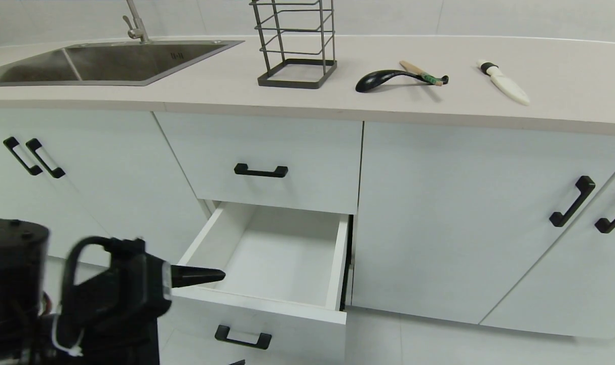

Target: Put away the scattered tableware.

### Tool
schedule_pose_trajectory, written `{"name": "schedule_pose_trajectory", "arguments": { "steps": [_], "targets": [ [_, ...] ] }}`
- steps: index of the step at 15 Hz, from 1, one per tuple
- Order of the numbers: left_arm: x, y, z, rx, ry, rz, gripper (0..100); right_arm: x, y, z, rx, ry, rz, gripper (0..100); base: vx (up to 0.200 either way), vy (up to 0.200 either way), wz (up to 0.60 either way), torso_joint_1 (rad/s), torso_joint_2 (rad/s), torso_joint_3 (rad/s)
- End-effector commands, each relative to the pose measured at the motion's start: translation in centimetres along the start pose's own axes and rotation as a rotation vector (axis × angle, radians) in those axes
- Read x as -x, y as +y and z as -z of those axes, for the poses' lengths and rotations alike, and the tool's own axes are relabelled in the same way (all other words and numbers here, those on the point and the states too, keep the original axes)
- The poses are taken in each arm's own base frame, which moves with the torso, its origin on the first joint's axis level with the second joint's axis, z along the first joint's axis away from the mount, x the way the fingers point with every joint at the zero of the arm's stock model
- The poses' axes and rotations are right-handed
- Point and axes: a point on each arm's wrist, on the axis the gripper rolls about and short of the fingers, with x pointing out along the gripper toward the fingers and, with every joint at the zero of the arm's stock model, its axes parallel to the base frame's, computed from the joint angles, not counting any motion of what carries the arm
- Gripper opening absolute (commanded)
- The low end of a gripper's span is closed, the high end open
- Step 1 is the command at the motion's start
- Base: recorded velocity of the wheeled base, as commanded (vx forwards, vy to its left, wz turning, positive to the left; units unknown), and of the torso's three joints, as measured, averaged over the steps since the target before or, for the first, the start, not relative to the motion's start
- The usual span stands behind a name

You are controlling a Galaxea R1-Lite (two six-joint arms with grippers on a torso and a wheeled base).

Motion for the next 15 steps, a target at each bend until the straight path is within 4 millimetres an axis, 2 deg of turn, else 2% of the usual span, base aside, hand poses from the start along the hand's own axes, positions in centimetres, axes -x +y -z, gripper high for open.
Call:
{"name": "schedule_pose_trajectory", "arguments": {
  "steps": [1, 4, 6, 7, 10, 12, 14, 15],
  "targets": [
    [4.0, -0.8, -2.2, 0.080, -0.172, -0.077, 100, 0.0, 0.0, 0.0, -0.001, 0.000, -0.001, 0, 0.000, 0.000, 0.00, 0.000, 0.00, 0.000],
    [6.8, -1.6, -2.2, 0.376, -0.285, -0.172, 100, 0.0, 0.0, 0.0, -0.001, 0.000, -0.001, 0, 0.000, 0.000, 0.00, 0.000, 0.00, 0.000],
    [7.5, -1.8, -1.4, 0.456, -0.340, -0.221, 100, 0.0, 0.0, 0.0, -0.001, 0.000, -0.001, 0, 0.000, 0.000, 0.00, 0.000, 0.00, 0.000],
    [7.6, -2.0, -0.9, 0.453, -0.357, -0.246, 100, 0.0, 0.0, 0.0, 0.001, 0.000, -0.001, 0, 0.000, 0.000, 0.00, 0.000, 0.00, 0.000],
    [10.1, -3.8, 2.1, 0.396, -0.491, -0.475, 100, 0.0, 0.0, 0.0, 0.001, 0.000, -0.001, 0, 0.000, 0.000, 0.00, 0.000, 0.00, 0.000],
    [11.5, -6.4, 4.2, 0.304, -0.520, -0.594, 100, 0.0, 0.0, 0.0, -0.001, 0.000, -0.001, 0, 0.000, 0.000, 0.00, 0.000, 0.00, 0.000],
    [12.0, -8.2, 5.8, 0.241, -0.504, -0.653, 100, 0.0, 0.0, 0.0, -0.001, 0.000, -0.001, 0, 0.000, 0.000, 0.00, 0.000, 0.00, 0.000],
    [12.0, -9.8, 7.4, 0.256, -0.482, -0.694, 100, 0.0, 0.0, 0.0, -0.001, 0.000, -0.001, 0, 0.000, 0.000, 0.00, 0.000, 0.00, 0.000]
  ]
}}
